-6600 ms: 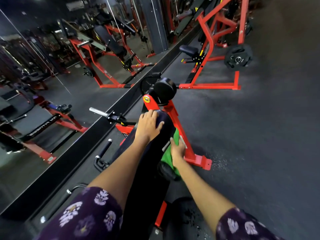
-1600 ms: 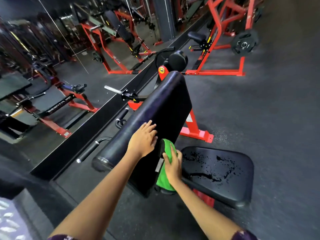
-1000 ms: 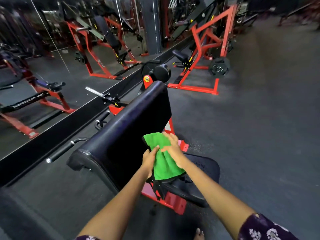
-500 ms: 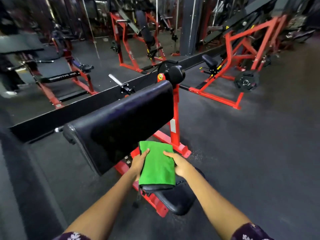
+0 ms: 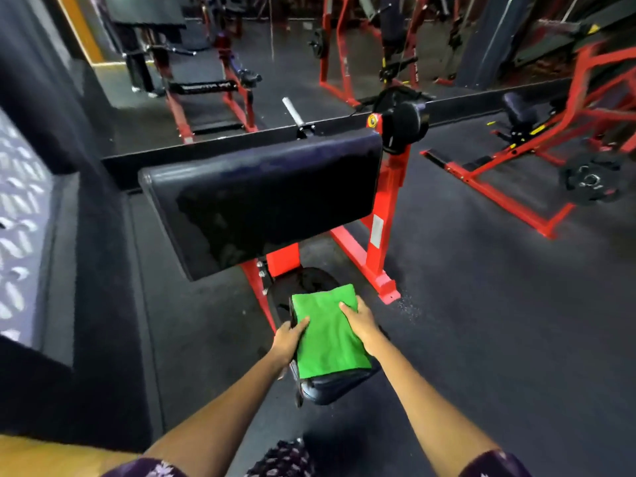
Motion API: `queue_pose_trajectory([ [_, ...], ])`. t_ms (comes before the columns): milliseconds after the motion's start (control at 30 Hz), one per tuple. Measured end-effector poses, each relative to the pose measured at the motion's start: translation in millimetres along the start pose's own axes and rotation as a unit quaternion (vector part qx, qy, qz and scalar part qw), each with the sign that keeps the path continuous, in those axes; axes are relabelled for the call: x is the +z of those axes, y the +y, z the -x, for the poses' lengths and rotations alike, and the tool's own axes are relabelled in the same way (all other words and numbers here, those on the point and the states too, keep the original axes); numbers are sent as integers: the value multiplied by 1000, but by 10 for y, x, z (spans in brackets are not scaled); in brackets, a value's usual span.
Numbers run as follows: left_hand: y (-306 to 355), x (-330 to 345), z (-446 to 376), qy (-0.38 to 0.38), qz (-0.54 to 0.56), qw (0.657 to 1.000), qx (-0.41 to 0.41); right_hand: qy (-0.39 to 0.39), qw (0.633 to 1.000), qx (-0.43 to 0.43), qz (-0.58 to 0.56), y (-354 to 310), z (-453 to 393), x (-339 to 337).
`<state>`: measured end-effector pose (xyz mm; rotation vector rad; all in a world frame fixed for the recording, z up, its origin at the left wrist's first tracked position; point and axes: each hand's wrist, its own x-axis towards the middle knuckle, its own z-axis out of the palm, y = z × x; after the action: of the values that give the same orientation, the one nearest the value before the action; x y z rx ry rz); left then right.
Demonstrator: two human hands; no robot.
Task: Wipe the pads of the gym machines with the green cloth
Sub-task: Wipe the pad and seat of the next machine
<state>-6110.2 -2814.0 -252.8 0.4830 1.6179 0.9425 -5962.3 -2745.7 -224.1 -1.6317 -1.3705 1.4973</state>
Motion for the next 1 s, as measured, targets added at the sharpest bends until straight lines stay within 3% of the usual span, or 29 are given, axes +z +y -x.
queue_pose_trajectory([
  [133,-154,170,-80,127,-81,988,27,-132,988,76,20,173,-276,-49],
  [267,-231,381,-308,186,-42,982,-12,-253,949,96,164,180,-522,-188],
  [533,-224,750,-278,211,91,970,-80,-277,929,127,212,243,-1028,-358],
  [667,-220,914,-179,248,153,952,-89,-355,890,80,273,140,-1274,-310],
  [833,-252,1357,-221,337,229,909,-84,-421,817,-78,387,67,-1582,-317],
  [1000,-263,2084,-325,469,295,822,-130,-518,720,-191,421,240,-1898,-451],
])
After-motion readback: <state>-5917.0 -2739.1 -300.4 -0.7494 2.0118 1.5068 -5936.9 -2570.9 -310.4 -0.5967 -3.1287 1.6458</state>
